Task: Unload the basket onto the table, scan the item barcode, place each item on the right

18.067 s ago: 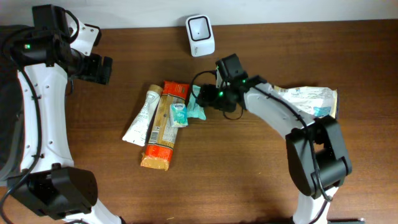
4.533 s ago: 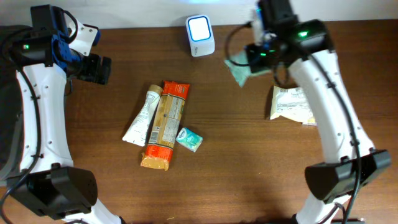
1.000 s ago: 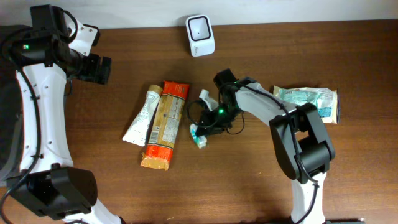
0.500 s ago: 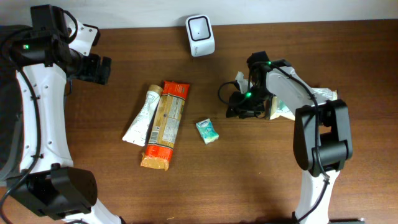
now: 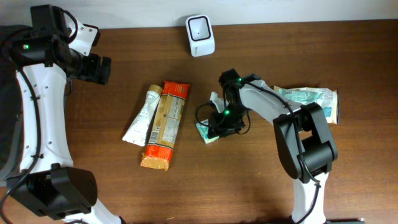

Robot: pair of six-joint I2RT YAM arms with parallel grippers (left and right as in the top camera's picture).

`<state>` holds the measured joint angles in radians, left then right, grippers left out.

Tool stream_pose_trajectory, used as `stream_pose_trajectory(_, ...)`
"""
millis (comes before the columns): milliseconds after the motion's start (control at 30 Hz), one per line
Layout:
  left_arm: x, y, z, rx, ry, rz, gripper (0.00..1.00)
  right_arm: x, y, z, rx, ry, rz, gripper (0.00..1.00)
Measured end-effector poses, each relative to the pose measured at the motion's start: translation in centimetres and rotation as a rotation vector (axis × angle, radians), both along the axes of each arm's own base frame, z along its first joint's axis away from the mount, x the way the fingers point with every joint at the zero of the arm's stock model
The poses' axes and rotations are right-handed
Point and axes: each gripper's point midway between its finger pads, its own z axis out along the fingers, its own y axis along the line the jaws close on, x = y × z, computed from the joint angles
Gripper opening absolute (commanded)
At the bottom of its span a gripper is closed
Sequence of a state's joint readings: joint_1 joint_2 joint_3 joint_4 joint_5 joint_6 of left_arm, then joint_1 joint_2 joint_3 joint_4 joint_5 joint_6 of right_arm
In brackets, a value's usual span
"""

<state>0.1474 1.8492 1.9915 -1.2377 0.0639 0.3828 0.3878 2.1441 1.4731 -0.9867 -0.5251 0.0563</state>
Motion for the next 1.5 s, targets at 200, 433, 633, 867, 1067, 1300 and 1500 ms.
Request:
stream_pose_trajectory(200,0.0,0.0,0.0,0.000,0.000,0.000,0.99,0.1,0.4,-0.2,0.028,-0.007,-0.007,0.04)
stream_pose_trajectory(433,0.0,0.0,0.0,0.000,0.000,0.000,0.99,-0.9,1.2,3.0,0.104,0.075,-0.012,0.04)
stream_pose_trajectory(633,0.0,0.0,0.0,0.000,0.000,0.000,0.99,3.2,0.7,16.4,0.687,-0.072,-0.079,0.04)
stream_pose_trajectory(867,0.0,0.0,0.0,0.000,0.000,0.000,0.99,4.1,0.2,22.4,1.021,-0.091,-0.100,0.04)
stream_pose_trajectory(1067,0.0,0.0,0.0,0.000,0.000,0.000,0.99,3.7,0.1,27.0,1.027,-0.219,-0.034,0.04)
stream_pose_trajectory(1300,0.0,0.0,0.0,0.000,0.000,0.000,0.99,4.3,0.6,21.6,0.480,-0.222,-0.087,0.04)
stream_pose_trajectory(1500,0.0,0.2,0.0,0.000,-0.002,0.003,0.99,12.5,1.5,28.7,-0.230,-1.002,-0.143,0.04)
